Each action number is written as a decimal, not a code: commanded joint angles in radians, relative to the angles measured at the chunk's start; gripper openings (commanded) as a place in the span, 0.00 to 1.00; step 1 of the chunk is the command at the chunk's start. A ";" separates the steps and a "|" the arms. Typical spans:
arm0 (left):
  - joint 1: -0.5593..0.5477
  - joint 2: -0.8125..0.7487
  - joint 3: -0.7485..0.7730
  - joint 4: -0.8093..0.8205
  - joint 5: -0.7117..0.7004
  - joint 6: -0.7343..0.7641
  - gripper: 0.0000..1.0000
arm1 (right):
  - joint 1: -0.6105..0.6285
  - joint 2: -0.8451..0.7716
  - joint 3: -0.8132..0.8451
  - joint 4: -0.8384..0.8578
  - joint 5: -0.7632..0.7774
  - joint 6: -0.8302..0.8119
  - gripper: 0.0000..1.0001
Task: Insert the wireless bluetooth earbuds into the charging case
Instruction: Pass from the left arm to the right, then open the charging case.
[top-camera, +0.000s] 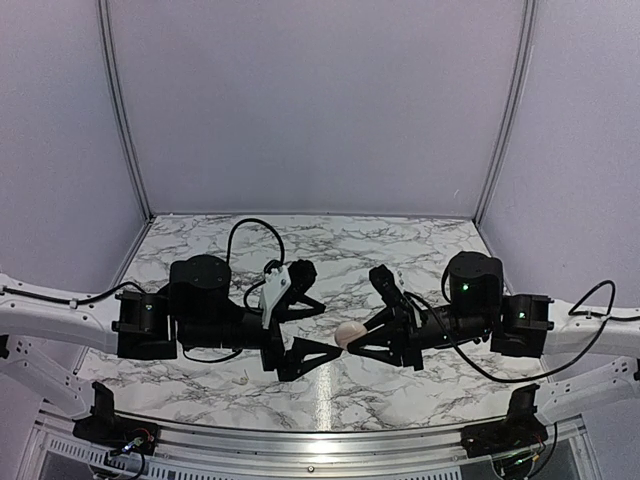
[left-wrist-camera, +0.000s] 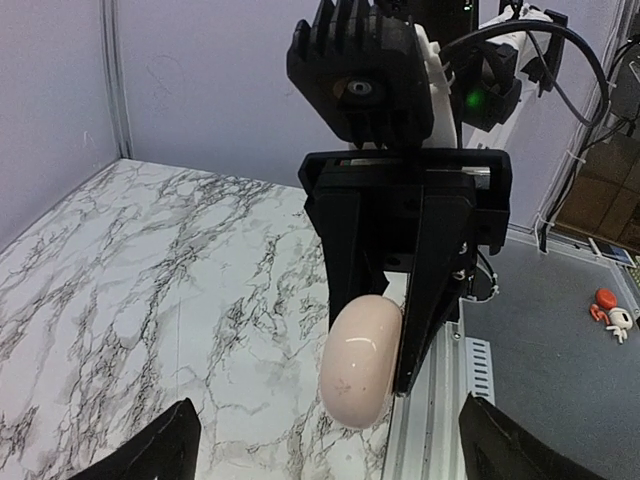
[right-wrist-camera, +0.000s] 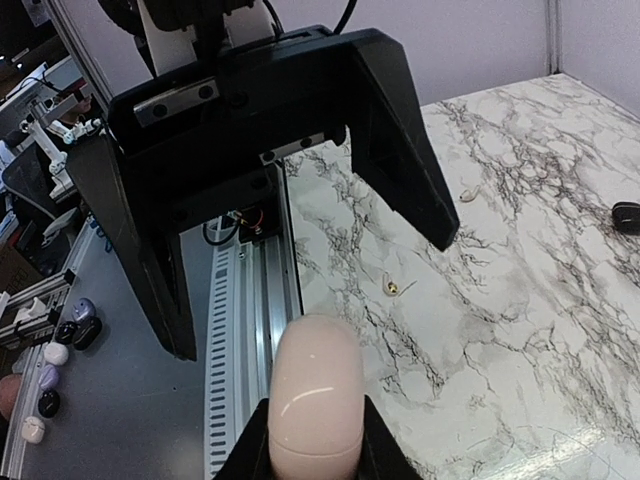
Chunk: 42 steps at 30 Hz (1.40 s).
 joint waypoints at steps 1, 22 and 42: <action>0.012 0.041 0.051 0.046 0.068 -0.051 0.91 | 0.005 -0.001 0.049 0.033 -0.003 -0.044 0.02; 0.159 0.004 0.002 0.097 0.023 -0.187 0.87 | 0.017 -0.055 -0.004 0.061 -0.066 -0.069 0.00; 0.295 -0.340 -0.232 -0.456 -0.166 -0.480 0.83 | 0.017 -0.104 -0.090 0.145 -0.033 -0.095 0.00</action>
